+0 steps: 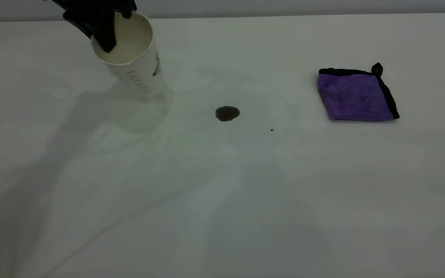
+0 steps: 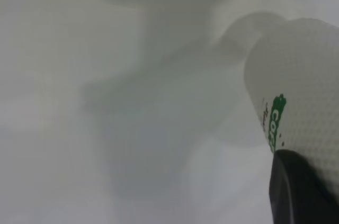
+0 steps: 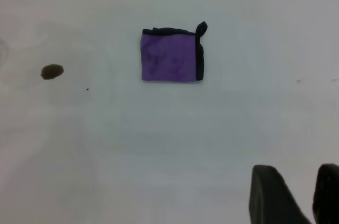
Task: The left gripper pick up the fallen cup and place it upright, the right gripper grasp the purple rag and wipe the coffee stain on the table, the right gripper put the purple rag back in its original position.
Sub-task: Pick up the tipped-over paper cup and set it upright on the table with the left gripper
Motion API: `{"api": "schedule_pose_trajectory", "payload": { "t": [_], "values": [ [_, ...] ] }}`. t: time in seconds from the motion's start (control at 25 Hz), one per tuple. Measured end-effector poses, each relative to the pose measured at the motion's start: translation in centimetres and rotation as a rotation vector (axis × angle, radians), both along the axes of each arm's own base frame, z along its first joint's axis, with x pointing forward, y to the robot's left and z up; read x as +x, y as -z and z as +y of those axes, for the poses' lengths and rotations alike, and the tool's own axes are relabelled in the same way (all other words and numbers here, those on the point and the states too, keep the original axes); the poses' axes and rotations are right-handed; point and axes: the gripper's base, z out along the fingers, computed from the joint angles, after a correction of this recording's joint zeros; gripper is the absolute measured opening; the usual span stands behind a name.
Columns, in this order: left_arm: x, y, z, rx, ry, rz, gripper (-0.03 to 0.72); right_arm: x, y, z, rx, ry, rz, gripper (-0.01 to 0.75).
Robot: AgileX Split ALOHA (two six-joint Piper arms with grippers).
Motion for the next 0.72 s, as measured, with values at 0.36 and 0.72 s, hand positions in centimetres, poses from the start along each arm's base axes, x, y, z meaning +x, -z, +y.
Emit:
{"api": "schedule_pose_trajectory", "payload": {
  "t": [0.36,0.72],
  "values": [
    [1.4,3.2,1.4,-0.068,0.006,0.061,0.001,0.0,0.0,0.0,0.0,0.0,0.0,0.24],
    [1.4,4.7,1.3,-0.073,0.001,0.089,0.016,0.0,0.0,0.0,0.0,0.0,0.0,0.24]
  ]
}}
